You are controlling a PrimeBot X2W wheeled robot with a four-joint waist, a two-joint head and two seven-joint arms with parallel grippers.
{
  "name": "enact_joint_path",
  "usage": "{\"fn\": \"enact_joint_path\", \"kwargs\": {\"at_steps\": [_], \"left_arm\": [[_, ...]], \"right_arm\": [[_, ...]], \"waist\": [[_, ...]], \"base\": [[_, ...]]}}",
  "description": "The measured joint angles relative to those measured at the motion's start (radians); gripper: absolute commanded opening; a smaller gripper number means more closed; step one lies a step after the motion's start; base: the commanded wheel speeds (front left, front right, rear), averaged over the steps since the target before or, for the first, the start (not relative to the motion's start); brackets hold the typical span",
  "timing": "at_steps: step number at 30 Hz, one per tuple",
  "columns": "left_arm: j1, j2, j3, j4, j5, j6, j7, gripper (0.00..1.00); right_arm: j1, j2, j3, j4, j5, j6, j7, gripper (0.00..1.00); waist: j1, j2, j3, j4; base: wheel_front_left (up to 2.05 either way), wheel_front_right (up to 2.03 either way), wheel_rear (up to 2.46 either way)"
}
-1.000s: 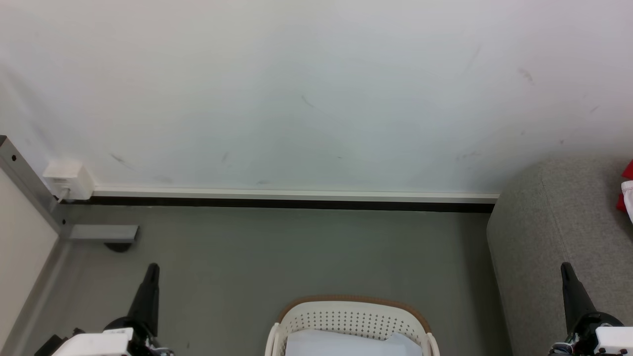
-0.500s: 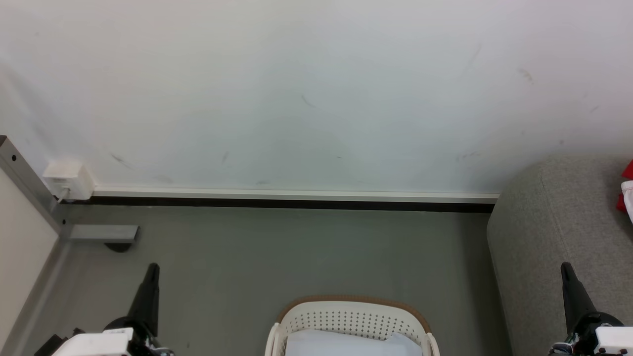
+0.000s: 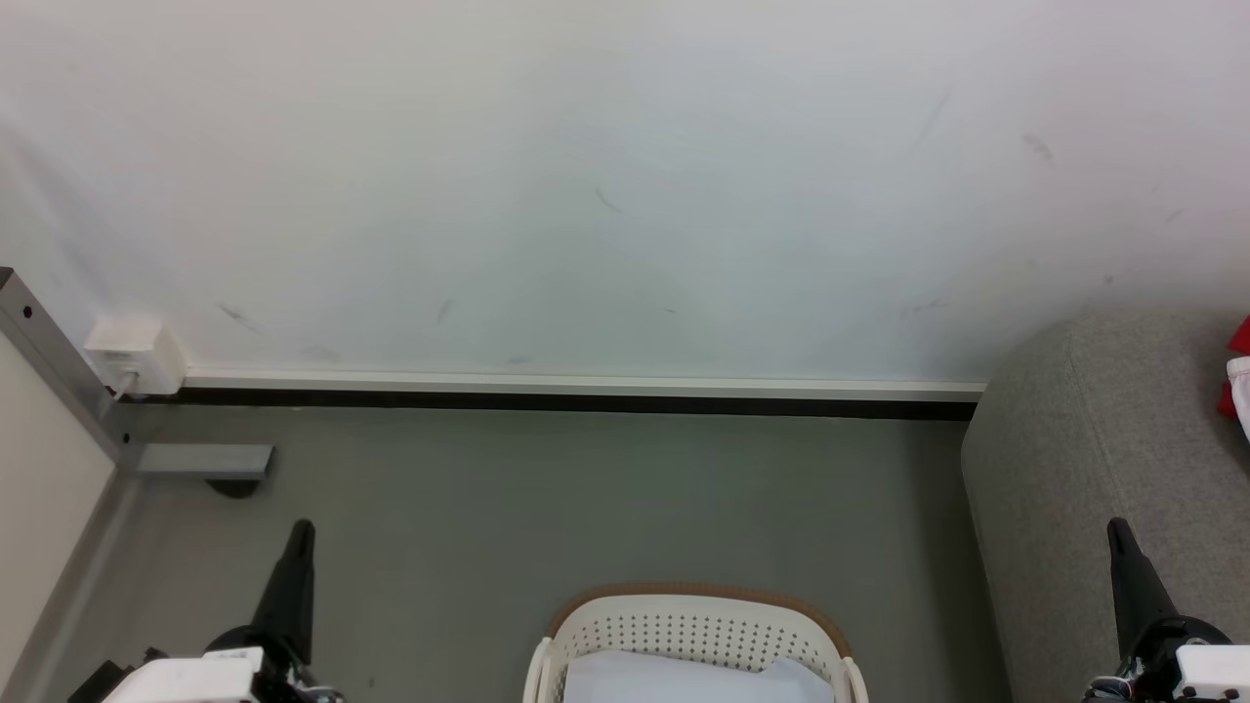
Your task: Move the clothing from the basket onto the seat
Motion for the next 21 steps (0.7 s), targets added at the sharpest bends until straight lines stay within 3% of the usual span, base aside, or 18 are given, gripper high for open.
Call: {"fn": "enact_joint_path", "kwargs": {"at_steps": [21], "left_arm": [[0.000,0.000,0.000,0.000,0.000,0.000,0.000,0.00]], "right_arm": [[0.000,0.000,0.000,0.000,0.000,0.000,0.000,0.00]], "waist": [[0.0000,0.0000,0.000,0.000]], "base": [[0.00,0.00,0.00]]}}
